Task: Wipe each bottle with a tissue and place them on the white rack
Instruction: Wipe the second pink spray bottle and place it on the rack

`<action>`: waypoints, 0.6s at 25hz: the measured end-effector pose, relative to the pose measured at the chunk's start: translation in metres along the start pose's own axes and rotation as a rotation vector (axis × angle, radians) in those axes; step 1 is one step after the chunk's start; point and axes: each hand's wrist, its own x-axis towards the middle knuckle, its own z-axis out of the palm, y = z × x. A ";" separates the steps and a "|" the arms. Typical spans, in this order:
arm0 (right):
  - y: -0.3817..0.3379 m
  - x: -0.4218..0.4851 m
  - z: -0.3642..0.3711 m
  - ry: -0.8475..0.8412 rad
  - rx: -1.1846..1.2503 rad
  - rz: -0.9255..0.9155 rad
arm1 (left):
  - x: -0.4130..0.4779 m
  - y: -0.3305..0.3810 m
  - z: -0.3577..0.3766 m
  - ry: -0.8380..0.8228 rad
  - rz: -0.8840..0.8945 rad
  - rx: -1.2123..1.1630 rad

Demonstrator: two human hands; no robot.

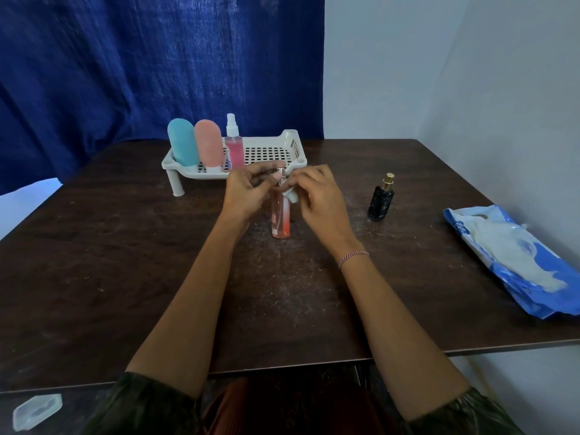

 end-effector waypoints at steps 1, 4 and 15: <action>0.003 0.000 -0.001 0.003 0.048 0.027 | -0.001 0.001 0.001 -0.015 0.002 -0.013; 0.005 -0.001 -0.003 0.029 0.109 0.038 | -0.001 0.001 0.003 -0.028 0.016 -0.029; 0.000 -0.004 0.010 -0.091 0.141 0.053 | 0.002 -0.003 -0.004 0.090 -0.043 -0.117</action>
